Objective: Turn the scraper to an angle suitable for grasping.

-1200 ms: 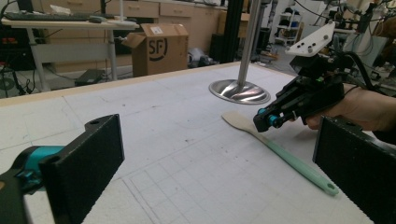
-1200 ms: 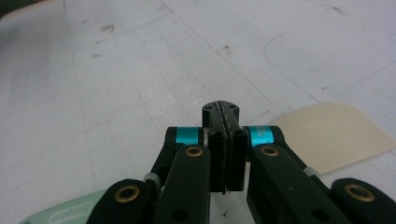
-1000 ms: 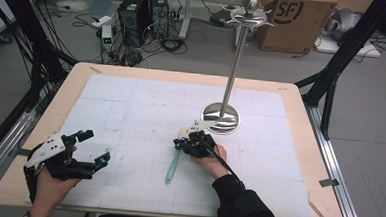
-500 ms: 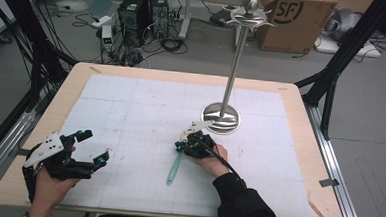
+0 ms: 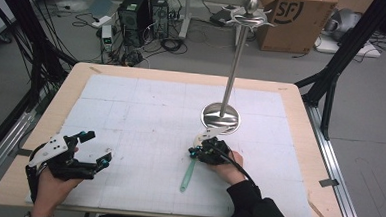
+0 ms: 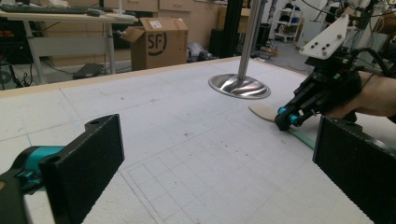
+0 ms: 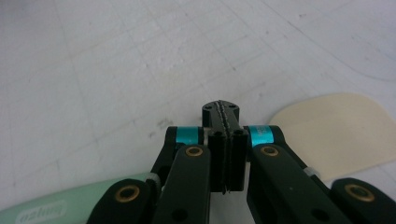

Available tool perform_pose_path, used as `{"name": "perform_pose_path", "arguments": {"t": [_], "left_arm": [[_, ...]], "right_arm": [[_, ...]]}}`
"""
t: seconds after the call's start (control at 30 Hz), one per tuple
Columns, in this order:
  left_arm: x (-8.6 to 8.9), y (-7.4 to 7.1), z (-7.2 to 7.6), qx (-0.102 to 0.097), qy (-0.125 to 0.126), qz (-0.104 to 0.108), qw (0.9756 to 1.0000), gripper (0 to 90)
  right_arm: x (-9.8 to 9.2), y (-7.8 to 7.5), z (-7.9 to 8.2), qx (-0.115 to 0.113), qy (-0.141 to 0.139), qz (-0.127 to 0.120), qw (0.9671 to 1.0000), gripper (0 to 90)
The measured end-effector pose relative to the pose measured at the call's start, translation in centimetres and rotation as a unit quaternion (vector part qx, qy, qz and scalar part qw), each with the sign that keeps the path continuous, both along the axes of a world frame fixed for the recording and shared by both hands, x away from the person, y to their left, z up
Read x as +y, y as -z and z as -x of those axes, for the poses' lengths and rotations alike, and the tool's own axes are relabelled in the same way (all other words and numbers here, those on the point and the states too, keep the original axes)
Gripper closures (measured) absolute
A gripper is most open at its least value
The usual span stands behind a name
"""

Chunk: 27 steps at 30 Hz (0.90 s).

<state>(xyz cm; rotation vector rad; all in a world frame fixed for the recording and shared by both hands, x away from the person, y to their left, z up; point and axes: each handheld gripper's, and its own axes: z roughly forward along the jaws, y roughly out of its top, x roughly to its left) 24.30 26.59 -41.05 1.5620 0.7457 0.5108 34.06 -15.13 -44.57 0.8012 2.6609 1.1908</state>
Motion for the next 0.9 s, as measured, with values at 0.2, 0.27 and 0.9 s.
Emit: {"name": "perform_pose_path", "arguments": {"t": [0.2, 0.27, 0.9], "left_arm": [[-0.1, 0.0, 0.0, 0.001, 0.001, -0.001, 1.0000, 2.6], [-0.1, 0.0, 0.0, 0.002, 0.001, -0.002, 1.0000, 2.6], [-0.3, 0.2, -0.1, 0.005, 0.001, -0.006, 1.0000, 2.6]], "right_arm": [[-2.1, 0.2, 0.9, 0.002, 0.008, -0.012, 0.9999, 90.0], [-2.6, 0.2, 1.2, 0.002, 0.011, -0.012, 0.9999, 90.0], [-6.2, 0.2, 3.5, -0.009, 0.024, -0.012, 0.9996, 90.0]]}}
